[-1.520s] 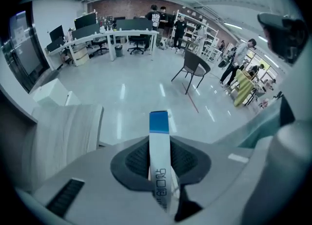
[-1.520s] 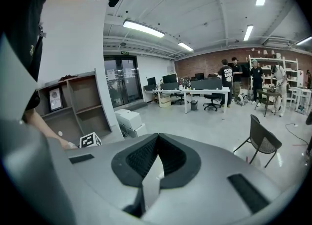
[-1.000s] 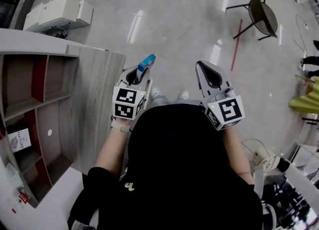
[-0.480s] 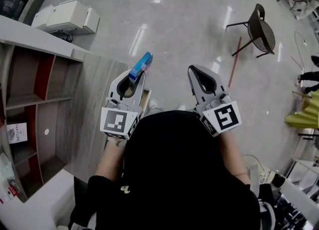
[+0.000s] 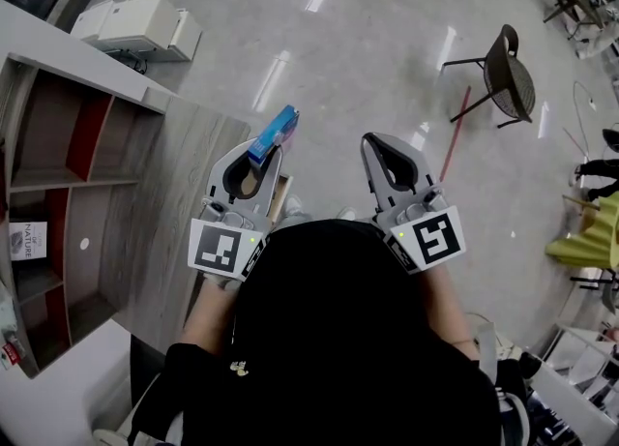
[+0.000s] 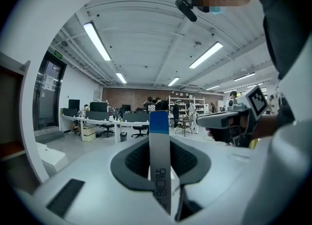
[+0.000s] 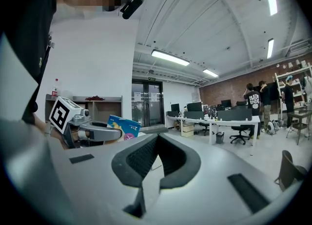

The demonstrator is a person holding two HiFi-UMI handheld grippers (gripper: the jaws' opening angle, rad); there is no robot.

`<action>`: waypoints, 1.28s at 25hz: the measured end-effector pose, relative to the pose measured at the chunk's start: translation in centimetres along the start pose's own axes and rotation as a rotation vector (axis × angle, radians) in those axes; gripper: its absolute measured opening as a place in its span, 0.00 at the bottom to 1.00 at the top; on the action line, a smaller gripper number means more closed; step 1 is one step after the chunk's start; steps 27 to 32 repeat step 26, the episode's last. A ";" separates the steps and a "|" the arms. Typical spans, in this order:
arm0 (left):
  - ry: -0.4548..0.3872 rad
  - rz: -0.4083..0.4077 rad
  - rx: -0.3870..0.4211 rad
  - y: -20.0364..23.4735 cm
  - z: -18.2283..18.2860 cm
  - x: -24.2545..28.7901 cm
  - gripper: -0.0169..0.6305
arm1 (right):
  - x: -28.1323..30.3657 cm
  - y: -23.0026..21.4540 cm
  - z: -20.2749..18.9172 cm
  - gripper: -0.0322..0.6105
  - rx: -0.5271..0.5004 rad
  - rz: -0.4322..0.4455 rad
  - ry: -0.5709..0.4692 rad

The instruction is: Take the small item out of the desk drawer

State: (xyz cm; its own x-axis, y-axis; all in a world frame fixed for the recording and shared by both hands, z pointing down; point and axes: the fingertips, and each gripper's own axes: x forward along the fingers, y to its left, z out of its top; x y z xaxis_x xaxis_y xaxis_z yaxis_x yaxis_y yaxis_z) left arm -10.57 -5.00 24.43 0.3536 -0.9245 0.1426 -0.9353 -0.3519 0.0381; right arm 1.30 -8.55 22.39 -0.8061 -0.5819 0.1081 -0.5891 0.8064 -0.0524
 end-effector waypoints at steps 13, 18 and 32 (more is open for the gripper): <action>-0.001 0.005 -0.038 -0.7 -0.6 -0.6 0.15 | -0.8 1.3 0.1 0.04 -0.029 0.028 -0.010; 0.003 0.005 -0.039 -1.3 -0.7 -0.9 0.15 | -1.3 1.4 -0.2 0.04 -0.026 0.025 -0.003; 0.006 0.011 -0.042 -1.5 -1.2 -1.0 0.15 | -1.8 0.6 -0.8 0.04 -0.029 -0.008 0.020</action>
